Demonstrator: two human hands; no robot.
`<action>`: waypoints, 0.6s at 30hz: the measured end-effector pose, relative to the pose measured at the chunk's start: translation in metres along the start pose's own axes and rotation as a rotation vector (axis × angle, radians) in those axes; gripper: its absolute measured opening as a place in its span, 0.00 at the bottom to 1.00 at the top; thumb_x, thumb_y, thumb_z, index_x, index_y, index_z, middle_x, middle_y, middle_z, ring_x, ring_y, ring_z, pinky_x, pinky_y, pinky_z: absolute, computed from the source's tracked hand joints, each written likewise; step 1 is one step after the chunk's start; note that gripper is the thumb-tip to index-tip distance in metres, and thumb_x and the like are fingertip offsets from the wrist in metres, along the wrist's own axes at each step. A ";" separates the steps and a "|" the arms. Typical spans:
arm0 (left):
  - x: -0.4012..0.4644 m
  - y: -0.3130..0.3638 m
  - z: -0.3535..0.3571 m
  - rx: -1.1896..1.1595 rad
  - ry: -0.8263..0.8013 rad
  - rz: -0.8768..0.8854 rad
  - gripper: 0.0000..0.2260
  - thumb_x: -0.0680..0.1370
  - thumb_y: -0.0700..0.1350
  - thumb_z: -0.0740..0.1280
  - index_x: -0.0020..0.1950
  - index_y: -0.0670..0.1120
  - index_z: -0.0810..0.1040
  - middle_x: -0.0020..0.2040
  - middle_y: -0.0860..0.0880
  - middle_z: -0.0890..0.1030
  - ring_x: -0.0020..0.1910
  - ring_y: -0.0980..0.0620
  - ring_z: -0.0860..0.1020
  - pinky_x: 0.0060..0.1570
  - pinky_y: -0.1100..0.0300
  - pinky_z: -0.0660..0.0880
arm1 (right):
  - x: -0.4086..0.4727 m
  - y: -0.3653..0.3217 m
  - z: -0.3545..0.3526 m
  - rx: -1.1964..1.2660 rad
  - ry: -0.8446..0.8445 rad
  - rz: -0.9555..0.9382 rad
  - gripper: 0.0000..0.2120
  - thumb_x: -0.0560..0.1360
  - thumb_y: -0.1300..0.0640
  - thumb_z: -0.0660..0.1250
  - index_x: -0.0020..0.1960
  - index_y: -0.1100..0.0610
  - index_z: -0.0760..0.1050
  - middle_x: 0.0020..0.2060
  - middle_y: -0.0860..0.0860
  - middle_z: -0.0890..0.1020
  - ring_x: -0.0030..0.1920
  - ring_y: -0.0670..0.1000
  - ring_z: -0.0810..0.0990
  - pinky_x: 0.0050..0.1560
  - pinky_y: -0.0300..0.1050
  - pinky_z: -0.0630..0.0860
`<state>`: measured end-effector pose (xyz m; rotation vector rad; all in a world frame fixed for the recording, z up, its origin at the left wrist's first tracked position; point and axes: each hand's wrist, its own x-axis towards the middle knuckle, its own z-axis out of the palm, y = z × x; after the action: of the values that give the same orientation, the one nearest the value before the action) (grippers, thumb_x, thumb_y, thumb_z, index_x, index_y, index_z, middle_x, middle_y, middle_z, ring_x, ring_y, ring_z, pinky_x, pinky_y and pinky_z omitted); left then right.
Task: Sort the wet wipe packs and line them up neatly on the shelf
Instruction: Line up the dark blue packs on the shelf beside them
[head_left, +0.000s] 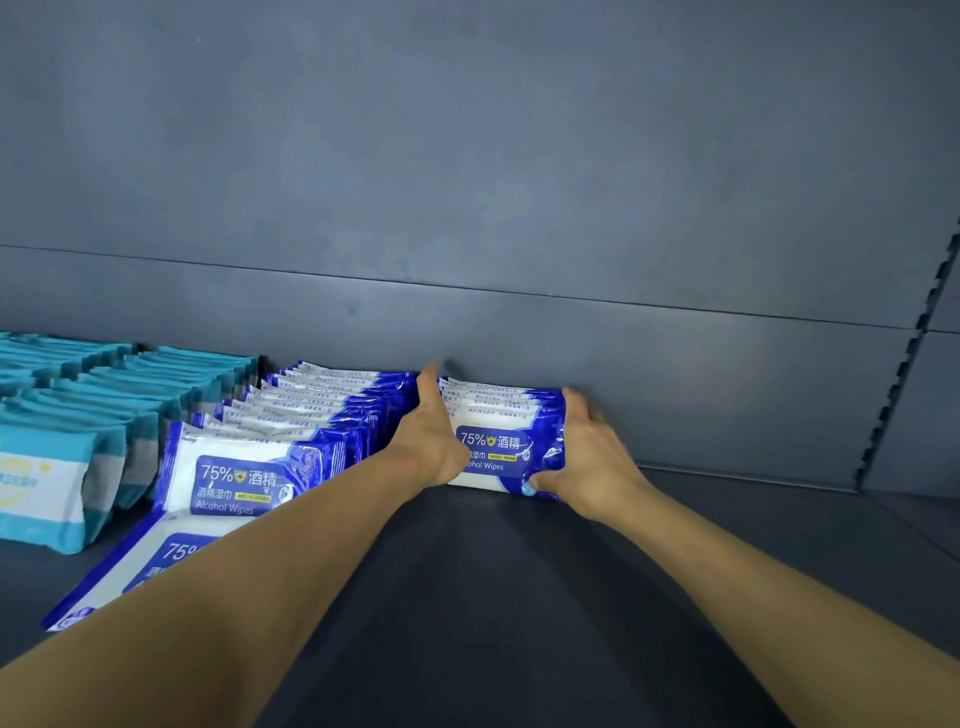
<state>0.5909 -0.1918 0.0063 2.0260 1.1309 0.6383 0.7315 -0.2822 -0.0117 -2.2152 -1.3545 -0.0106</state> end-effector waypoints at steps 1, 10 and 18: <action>0.000 0.000 0.000 -0.012 -0.004 -0.001 0.46 0.73 0.28 0.65 0.77 0.54 0.38 0.52 0.46 0.73 0.45 0.48 0.76 0.44 0.56 0.77 | 0.001 -0.001 0.001 -0.008 0.019 -0.007 0.42 0.67 0.57 0.76 0.72 0.56 0.53 0.64 0.56 0.70 0.59 0.58 0.75 0.55 0.53 0.77; 0.004 -0.005 0.001 -0.057 -0.018 -0.001 0.43 0.75 0.31 0.67 0.77 0.51 0.42 0.64 0.43 0.72 0.53 0.50 0.75 0.53 0.52 0.78 | 0.000 -0.002 0.005 0.008 0.090 0.016 0.46 0.69 0.56 0.75 0.75 0.58 0.48 0.69 0.54 0.66 0.66 0.55 0.70 0.58 0.52 0.74; 0.004 -0.009 0.000 -0.073 -0.006 -0.008 0.33 0.75 0.30 0.66 0.73 0.45 0.51 0.51 0.48 0.72 0.48 0.51 0.74 0.45 0.60 0.73 | -0.001 0.001 0.007 0.274 -0.052 0.056 0.34 0.71 0.65 0.72 0.70 0.56 0.57 0.61 0.53 0.75 0.52 0.48 0.74 0.48 0.39 0.71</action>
<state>0.5880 -0.1853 -0.0004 1.9595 1.0958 0.6596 0.7297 -0.2802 -0.0181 -2.0332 -1.2387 0.2397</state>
